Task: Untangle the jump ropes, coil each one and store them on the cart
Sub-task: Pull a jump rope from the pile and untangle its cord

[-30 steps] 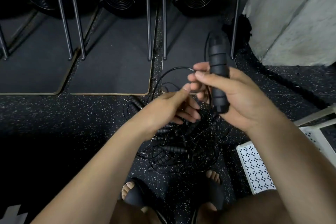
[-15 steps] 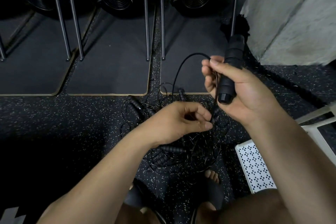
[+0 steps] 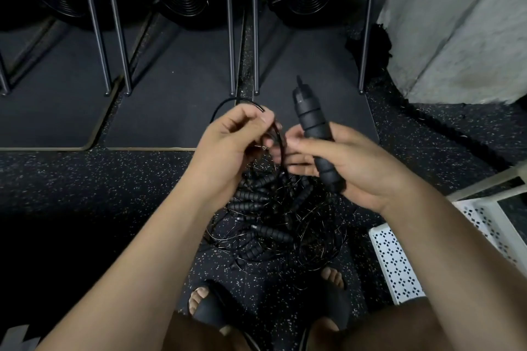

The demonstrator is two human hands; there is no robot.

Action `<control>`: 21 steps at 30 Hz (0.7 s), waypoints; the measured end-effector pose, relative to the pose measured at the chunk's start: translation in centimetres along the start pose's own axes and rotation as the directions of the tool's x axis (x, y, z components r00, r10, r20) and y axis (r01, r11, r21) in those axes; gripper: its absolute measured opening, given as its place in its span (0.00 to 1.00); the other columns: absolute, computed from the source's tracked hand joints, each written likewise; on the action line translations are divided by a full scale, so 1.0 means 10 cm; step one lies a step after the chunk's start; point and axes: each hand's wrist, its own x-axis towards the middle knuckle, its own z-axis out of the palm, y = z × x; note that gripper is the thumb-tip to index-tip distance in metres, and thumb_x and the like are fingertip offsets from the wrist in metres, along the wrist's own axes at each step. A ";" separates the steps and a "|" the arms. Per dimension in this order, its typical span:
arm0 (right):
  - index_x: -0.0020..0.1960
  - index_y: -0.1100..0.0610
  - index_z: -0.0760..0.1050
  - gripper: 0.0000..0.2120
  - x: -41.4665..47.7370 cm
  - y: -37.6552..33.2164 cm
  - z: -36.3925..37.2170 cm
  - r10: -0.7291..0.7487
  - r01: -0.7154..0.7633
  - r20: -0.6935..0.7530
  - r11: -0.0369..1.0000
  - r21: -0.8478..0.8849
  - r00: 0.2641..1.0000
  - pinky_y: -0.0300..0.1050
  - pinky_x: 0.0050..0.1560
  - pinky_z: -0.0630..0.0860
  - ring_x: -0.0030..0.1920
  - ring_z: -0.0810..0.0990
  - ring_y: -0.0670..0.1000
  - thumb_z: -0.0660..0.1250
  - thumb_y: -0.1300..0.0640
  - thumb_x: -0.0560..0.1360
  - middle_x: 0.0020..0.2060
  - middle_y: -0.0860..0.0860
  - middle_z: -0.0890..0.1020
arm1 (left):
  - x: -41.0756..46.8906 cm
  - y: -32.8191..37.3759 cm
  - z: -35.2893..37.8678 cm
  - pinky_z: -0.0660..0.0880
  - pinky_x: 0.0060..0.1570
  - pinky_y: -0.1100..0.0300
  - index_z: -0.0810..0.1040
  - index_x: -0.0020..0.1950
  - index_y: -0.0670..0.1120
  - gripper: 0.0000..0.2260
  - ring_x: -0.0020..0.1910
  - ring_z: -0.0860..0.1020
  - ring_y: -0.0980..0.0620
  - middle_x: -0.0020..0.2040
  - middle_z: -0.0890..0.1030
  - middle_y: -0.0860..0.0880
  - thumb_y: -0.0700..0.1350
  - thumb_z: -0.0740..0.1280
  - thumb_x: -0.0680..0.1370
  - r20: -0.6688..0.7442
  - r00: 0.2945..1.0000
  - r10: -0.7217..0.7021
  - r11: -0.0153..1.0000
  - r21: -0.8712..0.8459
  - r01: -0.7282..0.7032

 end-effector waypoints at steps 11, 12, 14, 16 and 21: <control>0.57 0.61 0.80 0.12 0.02 0.10 0.07 -0.111 0.089 -0.052 0.945 -0.315 0.992 0.56 0.55 0.85 0.47 0.88 0.54 0.78 0.65 0.76 0.42 0.56 0.86 | 0.08 -0.07 -0.12 0.72 0.43 0.57 0.79 0.44 0.50 0.10 0.39 0.80 0.53 0.44 0.85 0.49 0.49 0.69 0.85 -0.220 0.975 -0.028 0.987 0.150 0.063; 0.57 0.61 0.80 0.13 0.01 0.08 0.07 -0.120 0.096 -0.064 0.950 -0.296 0.991 0.54 0.53 0.86 0.47 0.89 0.54 0.78 0.66 0.76 0.44 0.59 0.87 | 0.07 -0.09 -0.11 0.73 0.44 0.55 0.80 0.44 0.50 0.11 0.40 0.82 0.51 0.46 0.87 0.48 0.51 0.68 0.85 -0.221 0.974 -0.052 0.969 0.224 0.103; 0.58 0.60 0.80 0.13 0.00 0.04 0.04 -0.152 0.123 -0.092 0.957 -0.263 0.984 0.48 0.49 0.86 0.47 0.89 0.55 0.78 0.66 0.76 0.46 0.61 0.88 | 0.04 -0.12 -0.06 0.74 0.48 0.54 0.83 0.49 0.49 0.10 0.44 0.85 0.50 0.47 0.88 0.49 0.48 0.65 0.87 -0.166 0.976 -0.142 0.927 0.323 0.190; 0.59 0.60 0.80 0.14 -0.01 -0.01 -0.01 -0.187 0.159 -0.135 0.968 -0.192 0.973 0.44 0.46 0.85 0.46 0.88 0.55 0.78 0.66 0.75 0.47 0.61 0.88 | 0.00 -0.17 0.00 0.74 0.53 0.52 0.83 0.56 0.48 0.10 0.49 0.87 0.49 0.51 0.89 0.51 0.43 0.62 0.86 -0.022 0.969 -0.248 0.876 0.422 0.234; 0.62 0.61 0.79 0.18 -0.02 -0.12 -0.11 -0.224 0.245 -0.246 0.968 0.058 0.943 0.41 0.41 0.82 0.49 0.87 0.55 0.77 0.64 0.74 0.53 0.64 0.87 | -0.10 -0.29 0.13 0.74 0.56 0.54 0.84 0.61 0.50 0.10 0.58 0.85 0.49 0.58 0.88 0.53 0.44 0.63 0.87 0.254 0.870 -0.422 0.761 0.620 0.188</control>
